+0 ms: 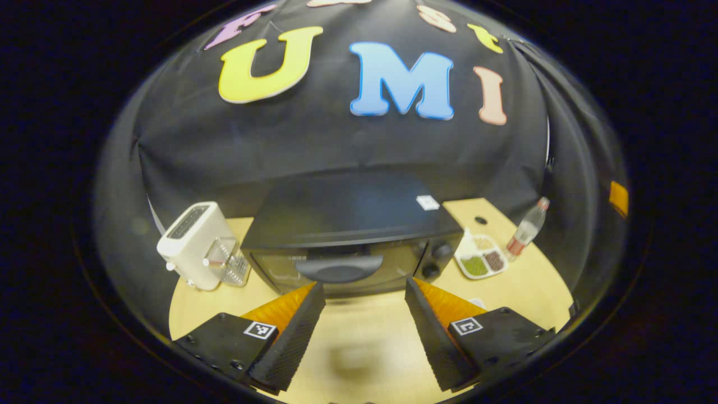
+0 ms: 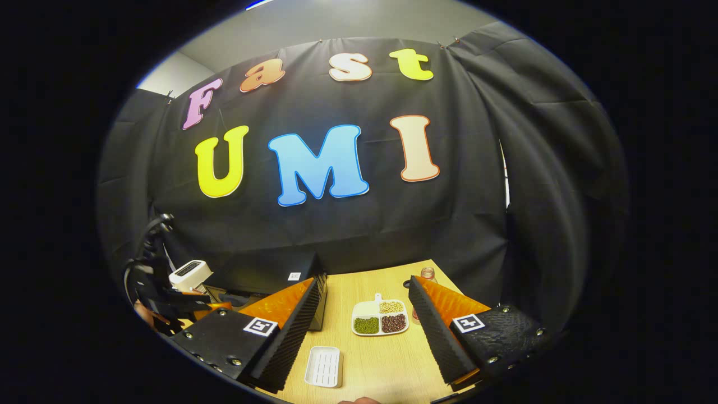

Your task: Open the electric oven with the left hand, put the food in, and close the electric oven.

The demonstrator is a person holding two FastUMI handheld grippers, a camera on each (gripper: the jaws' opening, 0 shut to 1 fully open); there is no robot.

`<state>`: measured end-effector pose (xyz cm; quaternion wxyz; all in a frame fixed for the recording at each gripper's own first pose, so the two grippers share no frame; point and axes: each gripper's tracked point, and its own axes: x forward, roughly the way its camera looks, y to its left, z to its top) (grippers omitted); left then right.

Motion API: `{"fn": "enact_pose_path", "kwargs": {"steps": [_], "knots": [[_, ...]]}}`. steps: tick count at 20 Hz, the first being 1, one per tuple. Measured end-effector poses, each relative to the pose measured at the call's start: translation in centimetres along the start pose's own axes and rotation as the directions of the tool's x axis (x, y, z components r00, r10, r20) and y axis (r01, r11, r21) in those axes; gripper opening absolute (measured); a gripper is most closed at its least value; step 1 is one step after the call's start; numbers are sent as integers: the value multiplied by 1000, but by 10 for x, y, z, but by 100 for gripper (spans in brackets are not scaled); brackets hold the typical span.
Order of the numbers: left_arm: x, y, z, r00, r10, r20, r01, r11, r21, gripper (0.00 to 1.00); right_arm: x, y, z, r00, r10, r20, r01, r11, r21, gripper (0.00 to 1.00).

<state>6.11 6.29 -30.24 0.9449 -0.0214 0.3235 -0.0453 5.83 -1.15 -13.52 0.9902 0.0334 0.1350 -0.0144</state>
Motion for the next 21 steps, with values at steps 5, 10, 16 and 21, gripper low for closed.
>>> {"fn": "enact_pose_path", "kwargs": {"steps": [5, 10, 16, 21], "knots": [[-90, -23, 119, 940, 16, 342, -6, 1000, -28, 92, -11, 8, 60, 993, 8, 115, -8, 1000, -2, 98], [-184, -56, 184, 872, -14, 489, 35, 999, -34, 100, -40, 28, 134, 968, 39, 250, -37, 999, -11, 98], [-235, -49, 210, 823, 46, 566, -24, 999, -47, 100, -61, 47, 157, 961, 53, 272, -48, 999, -23, 98], [-234, -33, 202, 837, 65, 544, -36, 997, -65, 100, -64, 58, 155, 961, 58, 270, -54, 998, -22, 98]]}}
